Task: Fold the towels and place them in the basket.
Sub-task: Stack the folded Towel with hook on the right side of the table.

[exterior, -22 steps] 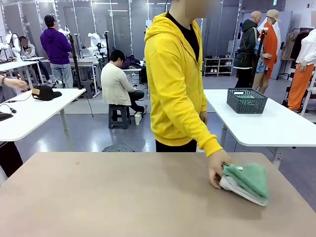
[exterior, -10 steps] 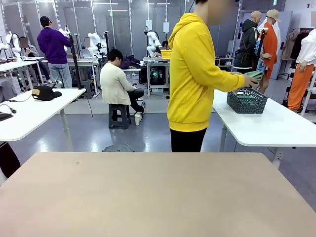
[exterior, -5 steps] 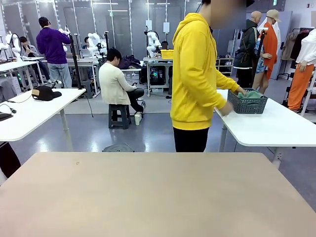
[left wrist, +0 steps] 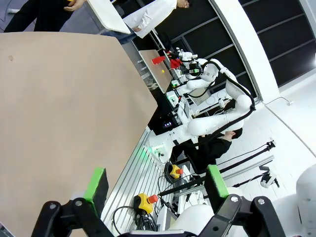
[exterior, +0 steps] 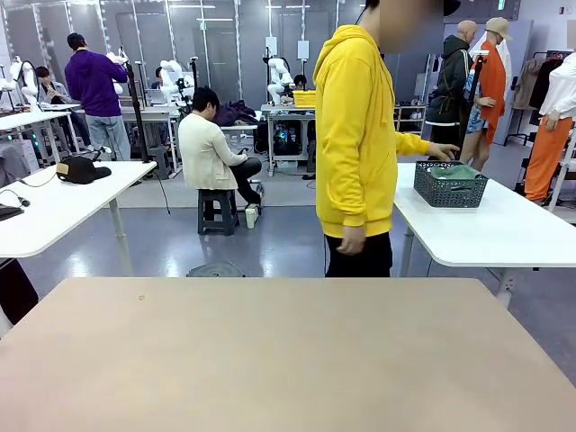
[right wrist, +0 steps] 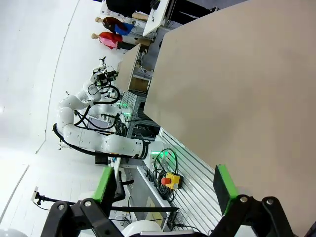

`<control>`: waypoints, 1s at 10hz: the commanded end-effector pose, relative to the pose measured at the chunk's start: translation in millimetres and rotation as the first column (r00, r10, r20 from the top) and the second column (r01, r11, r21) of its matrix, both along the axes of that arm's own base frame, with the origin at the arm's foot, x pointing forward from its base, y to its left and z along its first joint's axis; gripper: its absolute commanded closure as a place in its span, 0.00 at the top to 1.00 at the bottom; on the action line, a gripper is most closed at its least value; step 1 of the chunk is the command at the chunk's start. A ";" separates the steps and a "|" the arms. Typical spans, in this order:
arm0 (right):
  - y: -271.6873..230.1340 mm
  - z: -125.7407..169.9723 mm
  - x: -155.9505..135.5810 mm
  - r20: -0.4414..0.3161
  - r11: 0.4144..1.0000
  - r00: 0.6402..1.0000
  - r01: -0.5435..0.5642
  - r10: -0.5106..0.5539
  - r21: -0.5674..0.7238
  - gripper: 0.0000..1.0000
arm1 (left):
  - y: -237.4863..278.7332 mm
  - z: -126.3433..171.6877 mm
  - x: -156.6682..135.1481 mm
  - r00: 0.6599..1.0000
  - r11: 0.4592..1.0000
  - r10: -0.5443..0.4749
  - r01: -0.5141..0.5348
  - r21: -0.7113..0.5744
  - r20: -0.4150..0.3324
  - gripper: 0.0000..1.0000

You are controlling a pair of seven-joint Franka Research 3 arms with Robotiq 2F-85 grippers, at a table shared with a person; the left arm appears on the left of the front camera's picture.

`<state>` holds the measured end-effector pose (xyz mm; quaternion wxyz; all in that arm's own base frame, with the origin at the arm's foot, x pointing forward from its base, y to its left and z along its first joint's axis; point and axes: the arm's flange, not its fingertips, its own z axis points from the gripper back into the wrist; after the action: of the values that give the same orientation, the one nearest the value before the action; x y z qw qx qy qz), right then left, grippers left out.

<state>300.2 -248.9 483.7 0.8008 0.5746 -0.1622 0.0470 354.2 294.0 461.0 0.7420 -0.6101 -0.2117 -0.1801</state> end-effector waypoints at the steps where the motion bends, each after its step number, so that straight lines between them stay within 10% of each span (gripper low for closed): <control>1: -1.2 0.1 0.2 0.008 1.000 1.000 -0.001 0.001 0.007 1.00 | 0.2 2.8 -1.2 1.000 1.000 0.002 -0.002 0.006 0.005 1.00; 10: -1.2 0.1 0.2 0.008 1.000 1.000 -0.001 0.001 0.007 1.00 | 0.2 2.8 -1.2 1.000 1.000 0.002 -0.002 0.006 0.005 1.00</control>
<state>300.2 -249.0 483.7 0.8009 0.5745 -0.1622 0.0469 354.2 294.0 461.0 0.7420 -0.6101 -0.2116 -0.1801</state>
